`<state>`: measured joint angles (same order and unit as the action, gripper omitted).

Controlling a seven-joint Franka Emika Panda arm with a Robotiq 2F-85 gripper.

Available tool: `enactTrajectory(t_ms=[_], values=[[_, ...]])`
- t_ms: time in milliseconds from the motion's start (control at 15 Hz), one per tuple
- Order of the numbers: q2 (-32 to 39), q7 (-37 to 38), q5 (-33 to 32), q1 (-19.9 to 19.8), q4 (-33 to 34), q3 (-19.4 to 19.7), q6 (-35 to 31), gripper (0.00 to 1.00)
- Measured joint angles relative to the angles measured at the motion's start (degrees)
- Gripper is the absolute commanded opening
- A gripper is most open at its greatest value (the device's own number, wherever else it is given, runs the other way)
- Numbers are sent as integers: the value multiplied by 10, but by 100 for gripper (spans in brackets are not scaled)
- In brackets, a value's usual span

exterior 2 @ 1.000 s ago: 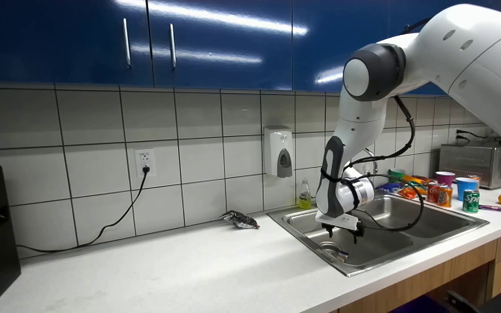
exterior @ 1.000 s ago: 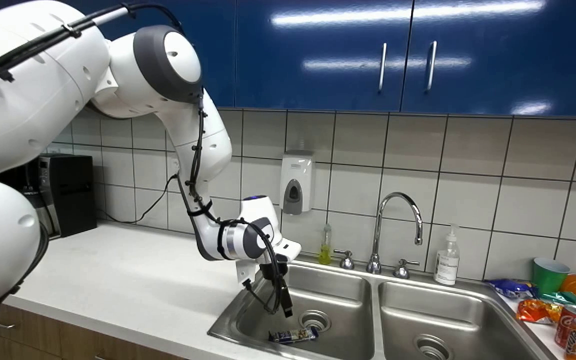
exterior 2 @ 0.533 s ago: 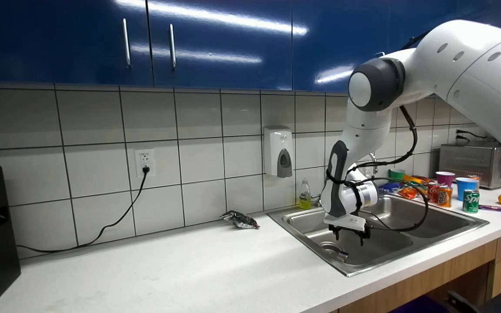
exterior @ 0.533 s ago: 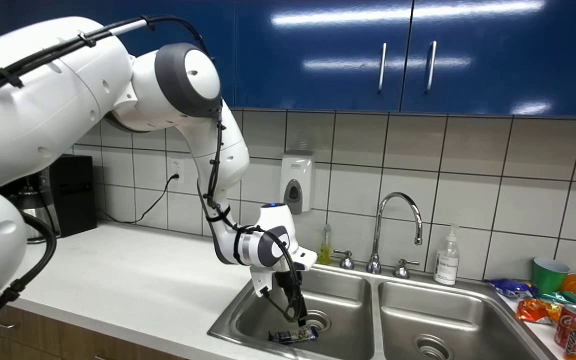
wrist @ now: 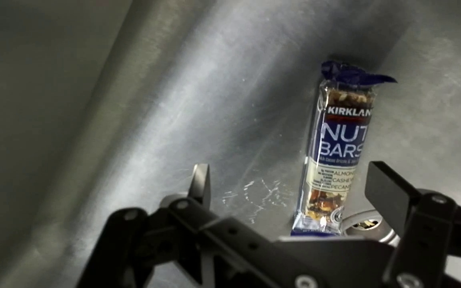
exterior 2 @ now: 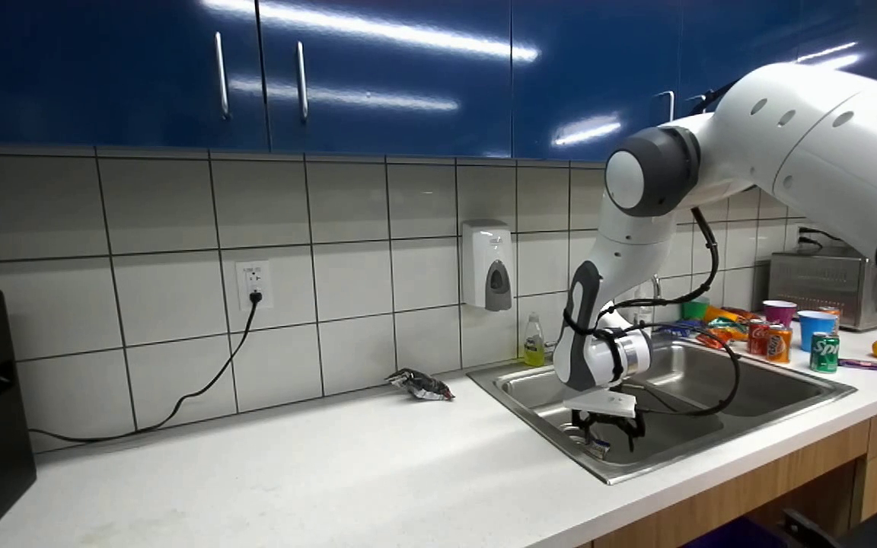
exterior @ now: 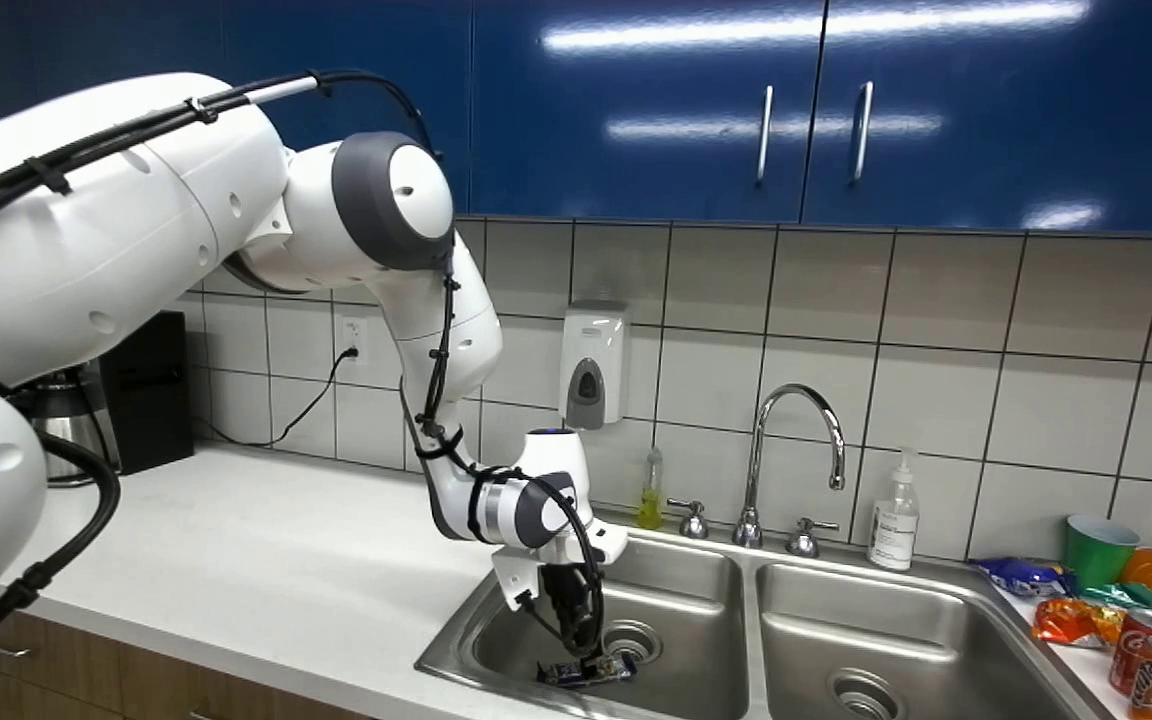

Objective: Remove the packet from the left sink.

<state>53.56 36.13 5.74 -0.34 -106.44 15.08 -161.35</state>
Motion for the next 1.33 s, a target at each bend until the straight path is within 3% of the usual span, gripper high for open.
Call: enactTrajectory(t_ms=[1333], values=[[57,-4,2,5,58,-14,12,100]])
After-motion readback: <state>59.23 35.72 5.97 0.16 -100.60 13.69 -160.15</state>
